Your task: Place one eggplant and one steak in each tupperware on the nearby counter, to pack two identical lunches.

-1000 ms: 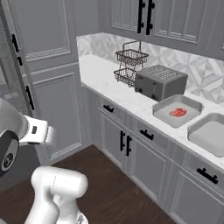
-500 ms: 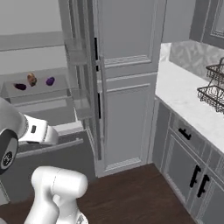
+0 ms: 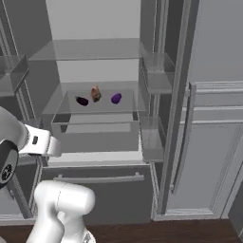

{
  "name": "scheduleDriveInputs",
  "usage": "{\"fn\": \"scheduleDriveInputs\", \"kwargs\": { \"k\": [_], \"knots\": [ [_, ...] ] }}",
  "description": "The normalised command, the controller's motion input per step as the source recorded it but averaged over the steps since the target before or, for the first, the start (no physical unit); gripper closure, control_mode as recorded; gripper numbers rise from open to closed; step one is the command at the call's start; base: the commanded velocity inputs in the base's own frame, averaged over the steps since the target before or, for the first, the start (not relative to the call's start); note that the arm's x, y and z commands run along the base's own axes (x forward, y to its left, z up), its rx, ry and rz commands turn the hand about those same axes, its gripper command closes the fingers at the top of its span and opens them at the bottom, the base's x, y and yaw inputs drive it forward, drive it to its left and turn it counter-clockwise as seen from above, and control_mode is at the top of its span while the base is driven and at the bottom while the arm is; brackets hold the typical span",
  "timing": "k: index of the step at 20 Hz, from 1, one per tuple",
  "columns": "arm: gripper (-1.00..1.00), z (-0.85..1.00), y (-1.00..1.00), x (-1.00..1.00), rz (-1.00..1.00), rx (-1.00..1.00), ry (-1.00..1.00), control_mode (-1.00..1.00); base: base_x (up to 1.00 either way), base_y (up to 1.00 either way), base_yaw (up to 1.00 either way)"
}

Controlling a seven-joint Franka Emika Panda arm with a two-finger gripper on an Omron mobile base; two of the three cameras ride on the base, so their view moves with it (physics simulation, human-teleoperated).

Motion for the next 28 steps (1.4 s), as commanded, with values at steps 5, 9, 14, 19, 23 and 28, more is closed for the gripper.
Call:
{"fn": "scheduleDriveInputs", "kwargs": {
  "k": [5, 9, 14, 19, 23, 28],
  "knots": [
    [-1.00, 0.00, 0.00, 0.00, 0.00, 0.00, 0.00, 1.00, 0.55, -0.11, 0.24],
    [-1.00, 0.00, 0.00, 0.00, 0.00, 0.00, 0.00, 1.00, 0.46, -0.14, 0.17],
    [-1.00, 0.00, 0.00, 0.00, 0.00, 0.00, 0.00, 1.00, 0.41, -0.27, 0.20],
    [-1.00, 0.00, 0.00, 0.00, 0.00, 0.00, 0.00, 1.00, 0.24, -0.50, 0.11],
    [-1.00, 0.00, 0.00, 0.00, 0.00, 0.00, 0.00, 1.00, 0.34, -0.22, 0.02],
    [-1.00, 0.00, 0.00, 0.00, 0.00, 0.00, 0.00, 1.00, 0.61, 0.03, 0.00]
  ]
}}
